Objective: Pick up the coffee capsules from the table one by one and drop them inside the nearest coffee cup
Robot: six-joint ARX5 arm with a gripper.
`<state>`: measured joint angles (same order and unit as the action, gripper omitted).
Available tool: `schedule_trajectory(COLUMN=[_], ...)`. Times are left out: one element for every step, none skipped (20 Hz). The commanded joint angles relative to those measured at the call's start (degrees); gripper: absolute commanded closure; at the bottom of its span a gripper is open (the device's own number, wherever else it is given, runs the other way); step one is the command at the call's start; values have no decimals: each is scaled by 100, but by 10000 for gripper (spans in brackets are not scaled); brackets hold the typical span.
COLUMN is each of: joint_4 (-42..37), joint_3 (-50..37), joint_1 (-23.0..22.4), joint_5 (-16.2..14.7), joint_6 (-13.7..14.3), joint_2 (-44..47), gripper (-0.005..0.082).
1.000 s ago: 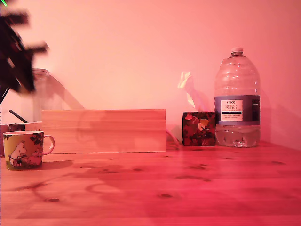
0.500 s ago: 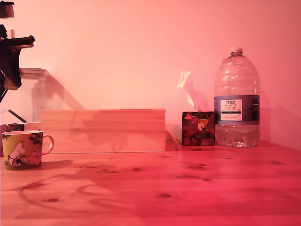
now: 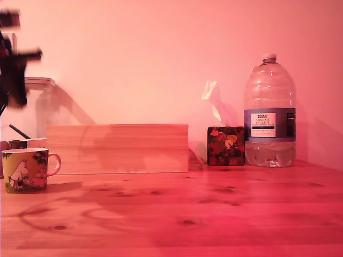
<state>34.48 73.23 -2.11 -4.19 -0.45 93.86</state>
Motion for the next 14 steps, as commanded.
schedule_trajectory(joint_4=[195,372,546,723,935,1106,1276,1401,1464,1545,1637,1681,1685,1687], joint_3=[376,612,846,1091,1305,1534,1740,1899,2013,2103,2155,2164,2164,2164], joint_1=[-15,-15,-15,-15,-13,-13,-13,-13,-13,2,13,13,22,37], joint_5=[22,24,24,22,28,37,39,42,44,44,44,63,66,68], joint_6=[42,42,44,44,42,42,44,44,44,44,44,46,46,50], joint_2=[236,433,590,793,957,1143,1307,1427,1550,1648,1725,1762,1801,1801], gripper=[569,568,568,568,568,568,568,568,568,568,568,568,568,568])
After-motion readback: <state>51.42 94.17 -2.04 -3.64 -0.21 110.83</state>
